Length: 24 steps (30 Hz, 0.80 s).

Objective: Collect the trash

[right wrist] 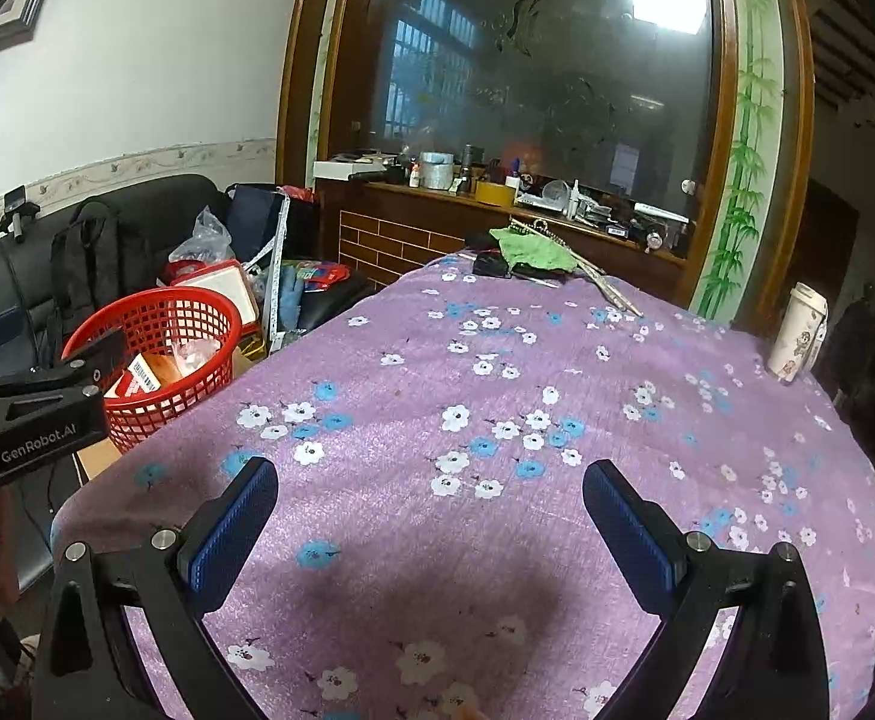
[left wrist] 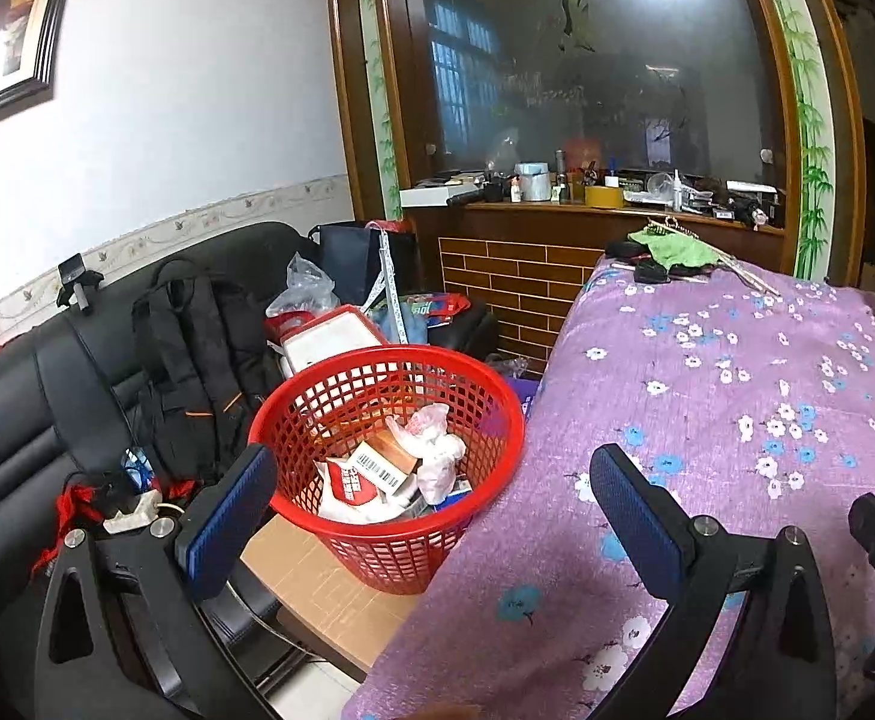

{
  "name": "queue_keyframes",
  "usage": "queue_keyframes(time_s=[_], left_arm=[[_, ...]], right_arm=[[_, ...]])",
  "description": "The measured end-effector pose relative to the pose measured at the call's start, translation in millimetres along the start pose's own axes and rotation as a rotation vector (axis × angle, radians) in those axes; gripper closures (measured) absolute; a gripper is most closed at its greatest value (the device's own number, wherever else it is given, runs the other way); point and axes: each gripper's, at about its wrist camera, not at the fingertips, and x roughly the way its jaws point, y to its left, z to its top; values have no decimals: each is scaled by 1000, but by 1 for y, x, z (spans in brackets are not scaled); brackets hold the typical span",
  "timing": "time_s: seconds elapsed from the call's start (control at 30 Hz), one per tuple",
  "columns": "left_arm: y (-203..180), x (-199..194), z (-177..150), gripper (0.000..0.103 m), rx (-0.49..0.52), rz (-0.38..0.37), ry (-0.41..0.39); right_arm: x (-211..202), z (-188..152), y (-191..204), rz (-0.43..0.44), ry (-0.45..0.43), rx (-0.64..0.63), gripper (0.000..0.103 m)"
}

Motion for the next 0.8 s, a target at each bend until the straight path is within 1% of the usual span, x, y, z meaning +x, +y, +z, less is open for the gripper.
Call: queue_keyframes(time_s=[0.07, 0.8], left_arm=[[-3, 1, -1, 0, 16, -2, 7], [-9, 3, -4, 0, 35, -17, 15]], right_arm=[[0, -1, 0, 2, 2, -3, 0], [4, -3, 1, 6, 23, 2, 0]])
